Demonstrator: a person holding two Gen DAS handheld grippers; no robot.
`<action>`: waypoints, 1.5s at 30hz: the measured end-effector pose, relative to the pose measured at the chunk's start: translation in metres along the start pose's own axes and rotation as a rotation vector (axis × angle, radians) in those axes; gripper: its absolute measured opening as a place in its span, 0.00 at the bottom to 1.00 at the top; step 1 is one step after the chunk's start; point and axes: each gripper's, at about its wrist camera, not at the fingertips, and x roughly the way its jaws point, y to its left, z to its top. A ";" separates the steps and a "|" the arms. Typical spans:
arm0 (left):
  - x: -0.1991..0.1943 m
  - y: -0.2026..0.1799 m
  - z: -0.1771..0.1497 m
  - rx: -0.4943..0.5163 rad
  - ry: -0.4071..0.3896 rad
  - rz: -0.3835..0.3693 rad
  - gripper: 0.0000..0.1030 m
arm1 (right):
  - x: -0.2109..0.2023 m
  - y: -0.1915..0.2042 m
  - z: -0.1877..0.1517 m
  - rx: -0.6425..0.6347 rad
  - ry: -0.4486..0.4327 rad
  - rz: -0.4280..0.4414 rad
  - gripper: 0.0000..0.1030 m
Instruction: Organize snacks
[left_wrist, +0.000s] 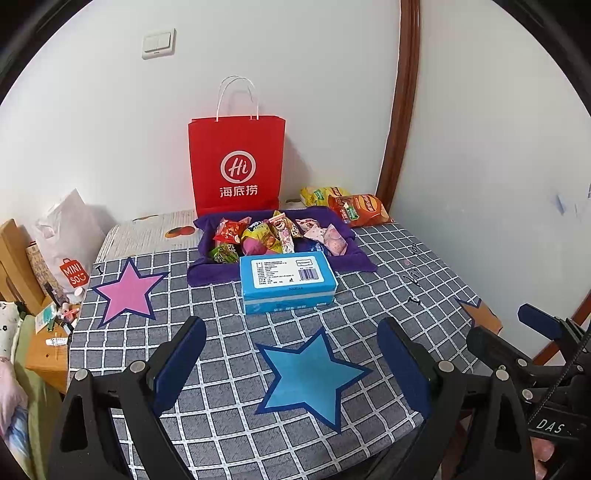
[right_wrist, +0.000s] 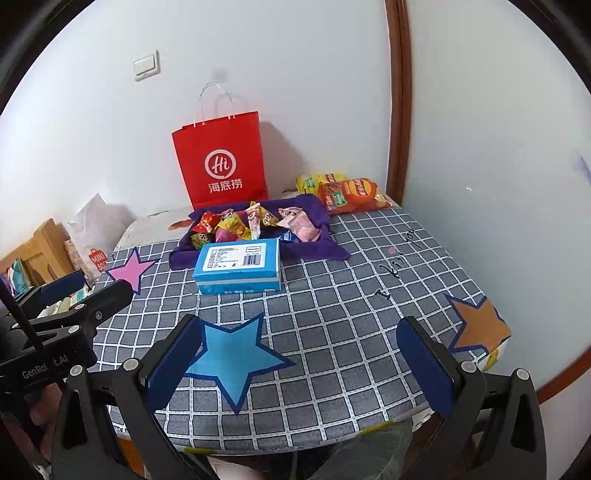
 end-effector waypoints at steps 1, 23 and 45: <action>0.000 0.000 0.000 0.000 0.000 0.001 0.91 | 0.000 0.000 0.000 0.000 -0.001 0.000 1.00; -0.002 0.001 0.000 -0.006 -0.006 0.001 0.91 | -0.003 0.003 -0.002 -0.007 -0.006 0.007 1.00; -0.004 0.005 -0.001 -0.017 -0.005 0.014 0.91 | -0.002 0.007 -0.002 -0.014 -0.005 0.009 1.00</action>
